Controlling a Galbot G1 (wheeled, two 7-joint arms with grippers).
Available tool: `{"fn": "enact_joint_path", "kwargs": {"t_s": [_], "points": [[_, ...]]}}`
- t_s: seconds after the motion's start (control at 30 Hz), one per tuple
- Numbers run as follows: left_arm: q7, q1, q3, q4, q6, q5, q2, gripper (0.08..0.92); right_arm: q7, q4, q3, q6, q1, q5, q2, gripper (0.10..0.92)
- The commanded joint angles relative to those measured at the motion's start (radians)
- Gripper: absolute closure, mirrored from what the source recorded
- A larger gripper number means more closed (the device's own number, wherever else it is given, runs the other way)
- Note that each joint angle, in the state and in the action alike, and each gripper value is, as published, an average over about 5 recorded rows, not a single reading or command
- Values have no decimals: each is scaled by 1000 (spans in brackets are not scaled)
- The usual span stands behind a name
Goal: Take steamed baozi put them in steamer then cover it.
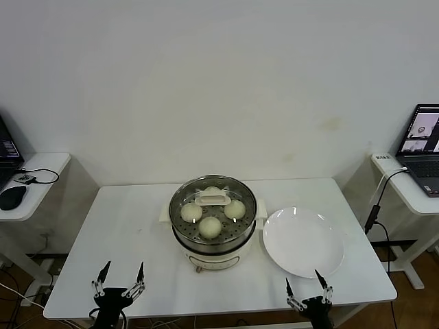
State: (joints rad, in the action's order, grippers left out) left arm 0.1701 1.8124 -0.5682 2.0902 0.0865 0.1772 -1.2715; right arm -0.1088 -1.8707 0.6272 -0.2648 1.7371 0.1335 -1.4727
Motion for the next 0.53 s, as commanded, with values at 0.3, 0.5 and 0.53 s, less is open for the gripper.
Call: {"fn": "enact_joint_path", "kwargs": {"t_s": [0.3, 0.5, 0.53], "points": [[-24, 39, -12, -90, 95, 38, -60, 177, -30, -64, -38, 64, 33, -78, 15, 202], [-30, 41, -12, -99, 100, 39, -63, 177, -35, -71, -29, 72, 37, -78, 12, 203], [-30, 42, -11, -98, 100, 39, -63, 177, -35, -71, -29, 73, 36, -79, 12, 203]]}}
